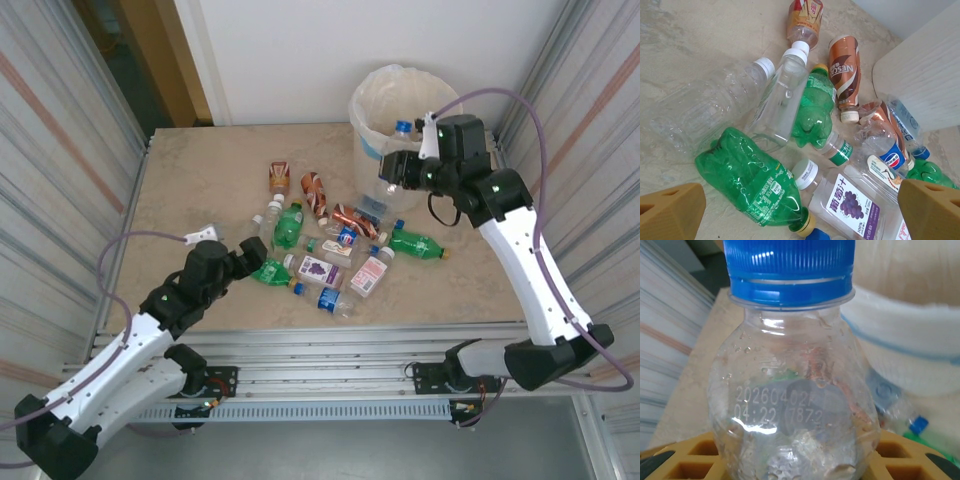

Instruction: Put the plastic bottles in the bin

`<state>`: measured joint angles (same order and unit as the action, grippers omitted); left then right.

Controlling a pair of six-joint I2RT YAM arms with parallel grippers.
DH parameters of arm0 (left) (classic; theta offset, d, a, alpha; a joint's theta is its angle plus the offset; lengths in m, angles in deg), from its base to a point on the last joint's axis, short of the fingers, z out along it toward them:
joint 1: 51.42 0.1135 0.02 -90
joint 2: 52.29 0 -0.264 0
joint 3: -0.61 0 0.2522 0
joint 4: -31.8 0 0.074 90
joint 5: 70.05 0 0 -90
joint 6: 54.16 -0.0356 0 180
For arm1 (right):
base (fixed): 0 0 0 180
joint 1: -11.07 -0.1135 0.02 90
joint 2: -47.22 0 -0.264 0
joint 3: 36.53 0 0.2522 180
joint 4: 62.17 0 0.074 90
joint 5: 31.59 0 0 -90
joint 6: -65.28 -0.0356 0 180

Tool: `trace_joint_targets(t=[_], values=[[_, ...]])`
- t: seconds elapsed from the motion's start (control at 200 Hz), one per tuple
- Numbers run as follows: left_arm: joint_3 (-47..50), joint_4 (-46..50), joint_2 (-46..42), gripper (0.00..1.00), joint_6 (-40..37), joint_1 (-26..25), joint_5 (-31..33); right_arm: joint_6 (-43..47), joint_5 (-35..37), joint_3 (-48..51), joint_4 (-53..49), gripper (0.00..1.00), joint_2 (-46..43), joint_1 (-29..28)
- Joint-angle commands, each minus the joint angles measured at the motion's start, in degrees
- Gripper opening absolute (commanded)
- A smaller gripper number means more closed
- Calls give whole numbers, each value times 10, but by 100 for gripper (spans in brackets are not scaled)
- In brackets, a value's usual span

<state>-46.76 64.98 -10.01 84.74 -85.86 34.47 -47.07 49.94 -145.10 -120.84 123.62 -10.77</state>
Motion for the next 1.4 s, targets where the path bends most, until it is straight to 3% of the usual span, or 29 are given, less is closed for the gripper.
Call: trace_joint_targets(t=[0.0,0.321,0.751,1.037,1.398], values=[[10,-1,-10,99,-3,5,-1,26,-22,-44,49,17,24,15],[19,-6,-19,99,4,4,-8,16,-66,-121,119,17,87,90],[19,1,-20,99,10,5,-17,57,-23,-310,94,18,273,144],[18,9,-24,99,12,5,-13,86,-26,-412,55,25,396,146],[17,14,-26,99,12,5,-13,97,-46,-415,36,43,452,143]])
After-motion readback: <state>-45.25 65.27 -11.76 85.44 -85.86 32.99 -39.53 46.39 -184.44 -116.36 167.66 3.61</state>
